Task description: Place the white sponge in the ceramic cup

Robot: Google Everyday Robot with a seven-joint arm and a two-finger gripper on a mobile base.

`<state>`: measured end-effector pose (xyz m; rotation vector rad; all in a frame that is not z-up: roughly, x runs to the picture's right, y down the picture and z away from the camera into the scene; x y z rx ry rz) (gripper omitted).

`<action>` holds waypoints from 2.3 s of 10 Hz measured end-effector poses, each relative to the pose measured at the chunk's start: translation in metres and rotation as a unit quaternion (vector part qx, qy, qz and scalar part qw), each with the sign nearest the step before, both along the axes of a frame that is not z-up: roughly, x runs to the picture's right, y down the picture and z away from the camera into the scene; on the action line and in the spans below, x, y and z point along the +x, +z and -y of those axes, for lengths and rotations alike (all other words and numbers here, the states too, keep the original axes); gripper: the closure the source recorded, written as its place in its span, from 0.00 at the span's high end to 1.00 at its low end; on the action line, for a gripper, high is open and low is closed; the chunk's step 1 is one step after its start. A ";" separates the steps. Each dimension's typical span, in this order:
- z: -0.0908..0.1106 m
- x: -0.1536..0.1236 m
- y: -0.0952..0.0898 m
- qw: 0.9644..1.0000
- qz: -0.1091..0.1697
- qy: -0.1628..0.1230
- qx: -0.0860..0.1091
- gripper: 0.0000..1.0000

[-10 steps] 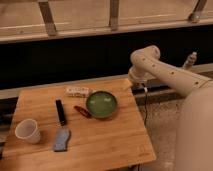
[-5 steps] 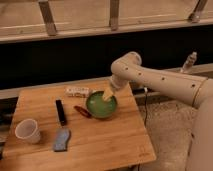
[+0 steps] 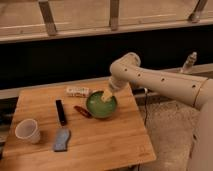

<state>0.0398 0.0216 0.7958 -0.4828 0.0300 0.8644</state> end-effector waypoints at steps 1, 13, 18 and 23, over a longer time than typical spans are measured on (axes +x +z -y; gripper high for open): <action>0.000 0.000 0.000 1.000 0.000 -0.001 0.000 0.80; -0.054 -0.127 -0.093 0.987 0.115 -0.115 0.015 0.80; -0.091 -0.151 -0.071 0.976 0.109 -0.188 -0.027 0.80; -0.110 -0.202 -0.085 0.968 -0.019 -0.250 -0.016 0.80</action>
